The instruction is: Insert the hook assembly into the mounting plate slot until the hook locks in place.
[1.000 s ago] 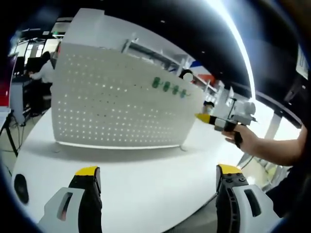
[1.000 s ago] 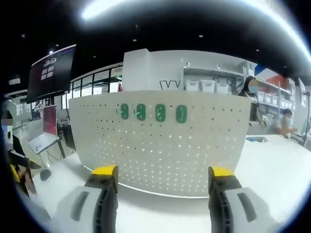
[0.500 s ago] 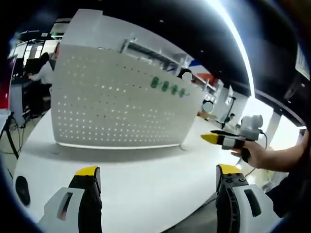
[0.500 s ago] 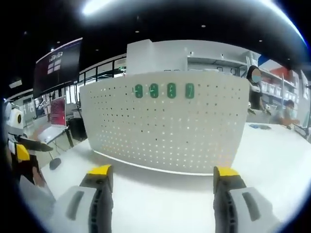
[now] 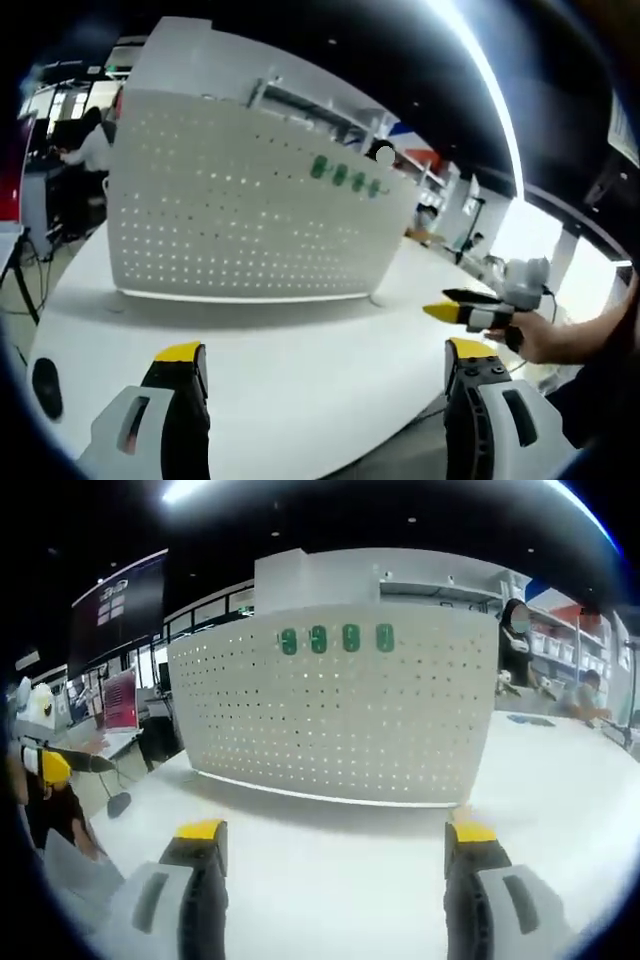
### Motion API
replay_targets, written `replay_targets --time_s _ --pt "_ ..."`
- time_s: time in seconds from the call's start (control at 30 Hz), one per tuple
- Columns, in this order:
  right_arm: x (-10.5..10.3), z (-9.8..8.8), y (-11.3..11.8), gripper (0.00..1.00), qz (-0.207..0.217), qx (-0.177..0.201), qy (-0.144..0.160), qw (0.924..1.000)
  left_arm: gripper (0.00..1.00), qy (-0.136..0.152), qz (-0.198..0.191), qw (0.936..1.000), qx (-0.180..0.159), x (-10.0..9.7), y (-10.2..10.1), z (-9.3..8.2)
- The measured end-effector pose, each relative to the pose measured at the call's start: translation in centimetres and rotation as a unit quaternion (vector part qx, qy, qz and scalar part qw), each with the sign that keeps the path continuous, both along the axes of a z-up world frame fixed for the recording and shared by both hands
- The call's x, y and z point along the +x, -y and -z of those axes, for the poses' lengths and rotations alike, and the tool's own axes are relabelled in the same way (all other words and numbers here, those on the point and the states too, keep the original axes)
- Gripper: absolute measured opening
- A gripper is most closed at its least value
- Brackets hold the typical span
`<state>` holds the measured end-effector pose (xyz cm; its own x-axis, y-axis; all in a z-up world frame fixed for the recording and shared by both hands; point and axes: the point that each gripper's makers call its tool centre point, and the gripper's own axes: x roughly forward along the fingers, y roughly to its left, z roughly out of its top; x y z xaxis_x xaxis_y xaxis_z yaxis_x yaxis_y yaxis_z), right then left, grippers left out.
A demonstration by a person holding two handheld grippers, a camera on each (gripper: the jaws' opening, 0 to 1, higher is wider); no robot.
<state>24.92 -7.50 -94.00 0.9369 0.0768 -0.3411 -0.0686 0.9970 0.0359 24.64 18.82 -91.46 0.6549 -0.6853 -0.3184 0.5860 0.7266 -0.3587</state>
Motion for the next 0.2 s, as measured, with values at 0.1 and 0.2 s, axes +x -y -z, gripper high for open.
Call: replay_targets --time_s 0.1,0.2 --pt "-0.7 0.1 0.1 0.91 0.012 -0.005 -0.001 0.9999 1.00 -0.002 0.001 1.0000 0.000 -0.1 0.1 0.0" --pt "-1.3 -0.1 0.1 0.92 0.016 -0.005 0.004 0.9999 1.00 -0.001 0.002 1.0000 -0.003 -0.2 0.2 -0.1"
